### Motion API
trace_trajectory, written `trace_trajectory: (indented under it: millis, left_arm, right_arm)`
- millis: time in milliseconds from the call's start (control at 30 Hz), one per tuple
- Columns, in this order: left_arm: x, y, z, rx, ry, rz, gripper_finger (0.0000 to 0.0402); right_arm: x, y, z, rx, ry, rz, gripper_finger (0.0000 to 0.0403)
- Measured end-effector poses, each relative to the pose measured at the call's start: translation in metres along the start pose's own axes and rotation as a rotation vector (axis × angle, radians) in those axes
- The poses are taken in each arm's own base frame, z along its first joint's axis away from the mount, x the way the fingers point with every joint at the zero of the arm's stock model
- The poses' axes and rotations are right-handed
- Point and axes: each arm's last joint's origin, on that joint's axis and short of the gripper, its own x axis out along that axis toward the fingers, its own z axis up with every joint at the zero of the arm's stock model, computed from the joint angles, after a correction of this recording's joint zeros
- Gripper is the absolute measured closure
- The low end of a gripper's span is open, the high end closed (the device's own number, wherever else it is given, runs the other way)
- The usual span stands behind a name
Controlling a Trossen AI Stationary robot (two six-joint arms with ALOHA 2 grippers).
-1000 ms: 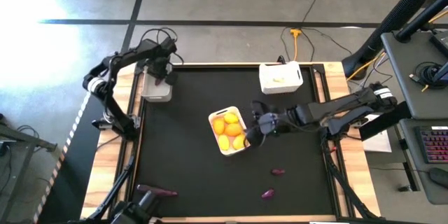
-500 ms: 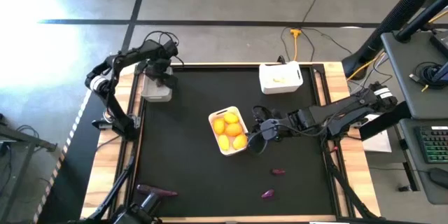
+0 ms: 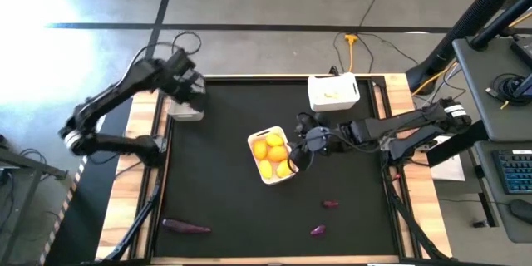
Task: Sort produce into baskets
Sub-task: Put the eggplant into the gray bin
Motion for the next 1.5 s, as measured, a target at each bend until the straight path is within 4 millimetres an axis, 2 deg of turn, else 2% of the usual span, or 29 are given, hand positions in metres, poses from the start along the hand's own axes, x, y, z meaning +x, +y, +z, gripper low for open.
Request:
trace_trajectory:
  millis: [133, 233, 367, 533, 667, 833, 1067, 1200, 1300, 1500]
  left_arm:
    - [-0.009, -0.027, -0.047, 0.096, -0.051, -0.109, 0.0206]
    - [-0.004, -0.049, -0.090, 0.171, -0.043, -0.257, 0.0208]
    - [0.013, -0.075, -0.149, 0.293, 0.024, -0.438, 0.0208]
    - [0.039, -0.092, -0.216, 0.345, 0.188, -0.469, 0.0208]
    - [0.055, -0.095, -0.256, 0.345, 0.397, -0.335, 0.0208]
    - [0.067, -0.105, -0.286, 0.425, 0.555, -0.190, 0.0208]
    - [0.071, -0.136, -0.307, 0.615, 0.672, -0.171, 0.0177]
    - [0.079, -0.148, -0.318, 0.780, 0.653, -0.107, 0.0146]
    - [0.089, -0.155, -0.324, 0.862, 0.637, 0.005, 0.0128]
    - [0.104, -0.177, -0.340, 0.961, 0.680, 0.052, 0.0119]
  right_arm:
    - [0.008, -0.005, 0.012, -0.077, -0.092, -0.039, 0.0174]
    - [0.017, -0.005, 0.016, -0.067, -0.135, -0.048, 0.0174]
    - [0.028, 0.002, 0.014, -0.016, -0.101, 0.051, 0.0174]
    - [0.049, 0.009, -0.001, -0.115, -0.006, 0.075, 0.0174]
    - [0.063, 0.011, -0.009, -0.132, 0.032, 0.053, 0.0174]
    - [0.077, 0.012, -0.016, -0.146, 0.069, 0.033, 0.0174]
    - [0.081, 0.013, -0.018, -0.134, 0.078, 0.030, 0.0174]
    - [0.081, 0.013, -0.019, -0.093, 0.081, 0.027, 0.0174]
    - [0.081, 0.013, -0.019, -0.073, 0.082, 0.027, 0.0174]
    - [0.081, 0.013, -0.021, -0.077, 0.088, 0.025, 0.0174]
